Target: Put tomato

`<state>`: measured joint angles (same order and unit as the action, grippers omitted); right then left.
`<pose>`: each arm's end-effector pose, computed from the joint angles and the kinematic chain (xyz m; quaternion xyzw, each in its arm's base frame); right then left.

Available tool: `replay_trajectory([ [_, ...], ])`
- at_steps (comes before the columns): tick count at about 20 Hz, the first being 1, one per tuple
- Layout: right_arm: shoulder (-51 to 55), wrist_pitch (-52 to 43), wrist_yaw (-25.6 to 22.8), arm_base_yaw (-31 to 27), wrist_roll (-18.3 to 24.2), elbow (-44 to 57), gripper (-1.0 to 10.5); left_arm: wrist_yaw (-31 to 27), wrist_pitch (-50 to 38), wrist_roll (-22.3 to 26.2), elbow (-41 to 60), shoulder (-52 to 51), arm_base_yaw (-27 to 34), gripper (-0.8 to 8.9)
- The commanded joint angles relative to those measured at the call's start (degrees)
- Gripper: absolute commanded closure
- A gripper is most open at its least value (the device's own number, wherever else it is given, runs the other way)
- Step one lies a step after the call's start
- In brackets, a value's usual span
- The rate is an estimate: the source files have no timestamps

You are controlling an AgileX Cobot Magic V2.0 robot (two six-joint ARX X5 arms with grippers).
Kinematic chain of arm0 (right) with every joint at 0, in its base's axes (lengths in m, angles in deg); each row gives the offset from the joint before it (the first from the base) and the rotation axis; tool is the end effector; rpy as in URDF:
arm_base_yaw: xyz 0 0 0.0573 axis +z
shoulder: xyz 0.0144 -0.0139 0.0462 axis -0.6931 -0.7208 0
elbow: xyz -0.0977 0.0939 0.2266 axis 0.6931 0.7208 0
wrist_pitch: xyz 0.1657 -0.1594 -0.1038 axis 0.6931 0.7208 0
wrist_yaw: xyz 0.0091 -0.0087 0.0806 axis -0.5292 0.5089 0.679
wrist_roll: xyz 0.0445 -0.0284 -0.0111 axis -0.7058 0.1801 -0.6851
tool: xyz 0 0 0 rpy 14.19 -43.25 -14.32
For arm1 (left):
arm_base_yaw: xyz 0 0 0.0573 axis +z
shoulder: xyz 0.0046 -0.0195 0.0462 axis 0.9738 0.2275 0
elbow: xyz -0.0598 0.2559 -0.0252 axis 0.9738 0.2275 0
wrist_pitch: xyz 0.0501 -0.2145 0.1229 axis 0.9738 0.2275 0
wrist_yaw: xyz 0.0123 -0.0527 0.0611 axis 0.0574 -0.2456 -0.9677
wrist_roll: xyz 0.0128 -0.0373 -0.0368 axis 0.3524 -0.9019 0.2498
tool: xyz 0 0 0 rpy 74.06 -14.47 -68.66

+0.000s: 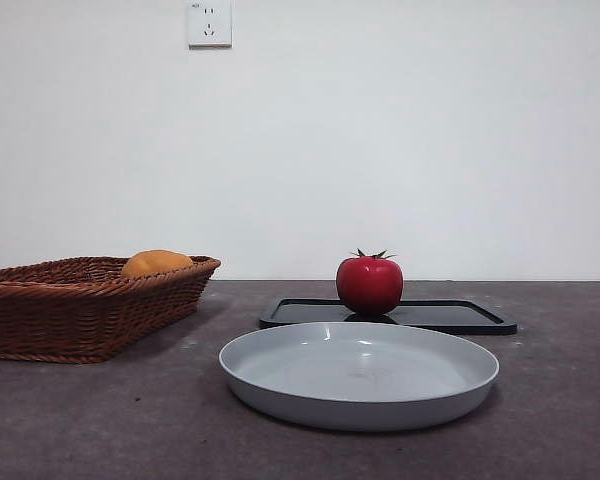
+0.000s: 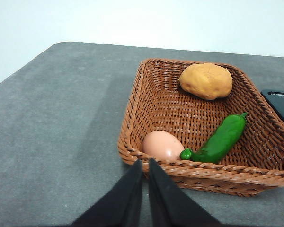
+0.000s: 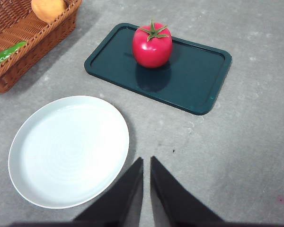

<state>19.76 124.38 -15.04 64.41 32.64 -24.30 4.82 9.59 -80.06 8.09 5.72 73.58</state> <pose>0.1246 0.0498 0.3035 -0.0133 0.2876 0.2132 0.9336 0.0948 -0.0039 0.1566 -0.0300 0.0765 0.0013 0.9966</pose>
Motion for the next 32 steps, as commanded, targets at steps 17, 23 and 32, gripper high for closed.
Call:
replay_trajectory([
  [17,-0.2,-0.6,0.0,0.3,0.3,-0.4,9.3,3.5,0.5,0.0,1.2,-0.1,0.0,7.93],
  [23,4.1,-3.5,-2.8,-2.9,6.7,0.8,9.3,3.5,0.5,0.0,1.2,-0.1,0.0,7.93],
  [32,35.5,-25.9,-1.9,-22.9,5.8,34.0,9.3,3.5,0.5,0.0,1.2,-0.1,0.0,7.93],
])
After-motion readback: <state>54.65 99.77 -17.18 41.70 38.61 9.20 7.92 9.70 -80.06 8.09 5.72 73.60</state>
